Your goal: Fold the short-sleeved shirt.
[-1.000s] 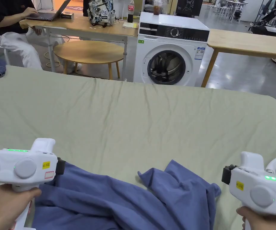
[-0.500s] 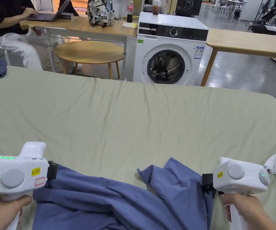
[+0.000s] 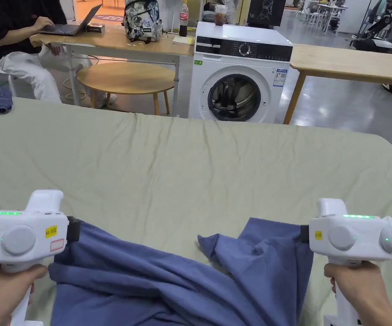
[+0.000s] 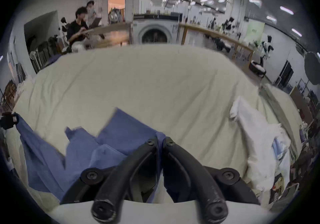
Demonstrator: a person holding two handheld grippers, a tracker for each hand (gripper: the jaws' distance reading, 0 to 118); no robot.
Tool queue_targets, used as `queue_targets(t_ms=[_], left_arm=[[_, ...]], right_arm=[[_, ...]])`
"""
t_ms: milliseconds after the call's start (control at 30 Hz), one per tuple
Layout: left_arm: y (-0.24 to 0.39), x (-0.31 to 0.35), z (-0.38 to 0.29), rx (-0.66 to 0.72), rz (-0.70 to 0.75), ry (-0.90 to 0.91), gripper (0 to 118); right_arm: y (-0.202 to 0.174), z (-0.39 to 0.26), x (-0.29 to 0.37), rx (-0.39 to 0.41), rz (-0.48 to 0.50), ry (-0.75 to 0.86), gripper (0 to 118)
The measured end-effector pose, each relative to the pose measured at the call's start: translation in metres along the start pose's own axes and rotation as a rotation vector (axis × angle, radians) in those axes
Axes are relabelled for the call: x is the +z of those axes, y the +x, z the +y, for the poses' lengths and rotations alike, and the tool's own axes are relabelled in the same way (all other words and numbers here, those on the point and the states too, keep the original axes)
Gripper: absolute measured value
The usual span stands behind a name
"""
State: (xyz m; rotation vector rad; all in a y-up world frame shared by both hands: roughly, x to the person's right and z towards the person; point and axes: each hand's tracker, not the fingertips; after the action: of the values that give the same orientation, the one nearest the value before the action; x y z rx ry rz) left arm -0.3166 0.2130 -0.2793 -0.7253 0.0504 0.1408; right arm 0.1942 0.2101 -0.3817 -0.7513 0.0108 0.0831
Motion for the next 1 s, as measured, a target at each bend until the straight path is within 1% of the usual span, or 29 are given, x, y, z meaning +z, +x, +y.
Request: queue_targets(t_ms=[67, 233, 333, 400, 533, 633, 733, 833, 1000], left_arm=[[-0.004, 0.017, 0.013, -0.002, 0.004, 0.044, 0], [-0.018, 0.058, 0.053, -0.008, 0.04, 0.149, 0], [-0.03, 0.083, 0.079, 0.007, 0.058, 0.209, 0], [-0.039, 0.101, 0.1, 0.015, 0.084, 0.249, 0], [-0.058, 0.121, 0.134, 0.038, 0.143, 0.289, 0], [-0.081, 0.123, 0.158, 0.075, 0.169, 0.317, 0], [-0.091, 0.125, 0.177, 0.077, 0.191, 0.329, 0], [-0.096, 0.126, 0.196, 0.074, 0.201, 0.339, 0], [-0.09, 0.124, 0.226, 0.083, 0.204, 0.362, 0]], right_arm=[[0.004, 0.014, 0.022, -0.006, -0.04, 0.095, 3], [0.008, 0.046, 0.081, 0.011, -0.039, 0.249, 3], [0.01, 0.067, 0.107, 0.044, -0.086, 0.33, 3], [0.015, 0.084, 0.122, 0.031, -0.089, 0.376, 3], [0.027, 0.118, 0.142, 0.005, -0.111, 0.418, 3], [0.037, 0.141, 0.154, -0.013, -0.129, 0.447, 3], [0.045, 0.161, 0.157, -0.029, -0.148, 0.462, 3], [0.051, 0.181, 0.16, -0.044, -0.152, 0.476, 3], [0.051, 0.211, 0.156, -0.054, -0.154, 0.501, 3]])
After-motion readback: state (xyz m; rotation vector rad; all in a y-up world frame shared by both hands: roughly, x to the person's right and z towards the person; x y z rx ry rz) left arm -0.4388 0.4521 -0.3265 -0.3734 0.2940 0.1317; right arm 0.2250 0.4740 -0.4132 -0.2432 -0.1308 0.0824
